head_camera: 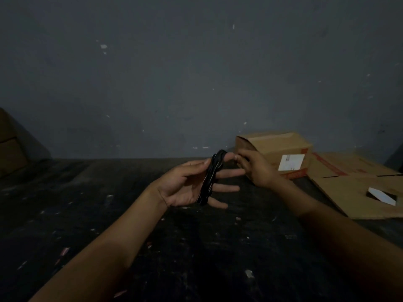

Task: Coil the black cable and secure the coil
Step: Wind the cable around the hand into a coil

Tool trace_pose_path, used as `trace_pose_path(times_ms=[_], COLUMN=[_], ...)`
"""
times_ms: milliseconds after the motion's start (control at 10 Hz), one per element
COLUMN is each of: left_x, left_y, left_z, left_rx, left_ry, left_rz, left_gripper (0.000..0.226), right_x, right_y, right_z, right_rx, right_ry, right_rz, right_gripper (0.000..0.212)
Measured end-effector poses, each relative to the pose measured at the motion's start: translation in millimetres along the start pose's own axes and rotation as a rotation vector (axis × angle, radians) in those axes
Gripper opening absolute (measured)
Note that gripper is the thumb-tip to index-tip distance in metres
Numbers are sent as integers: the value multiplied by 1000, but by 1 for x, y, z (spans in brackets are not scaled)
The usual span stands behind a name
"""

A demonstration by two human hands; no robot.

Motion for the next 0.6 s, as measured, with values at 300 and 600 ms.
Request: trace_pose_path(times_ms=[300,600], left_x=[8,7], left_y=[13,14], left_z=[4,-18], left_rx=[15,-24], left_ry=[5,134], left_rz=[41,97], left_gripper=[54,58], right_x=[-49,-87], right_y=[-1,-59], right_z=[95,135], right_rx=[187,256], right_ry=[-83,-192], right_rz=[54,26], right_gripper=[42,27])
Point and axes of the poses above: each hand's wrist, its own x-axis towards the middle knuckle, its own z-axis out of the palm, y = z × x, the point moved 7 cm from there along x, towards the middle knuckle, and after that the axes turned 8 degrees about -z, right-handed, at the moved point
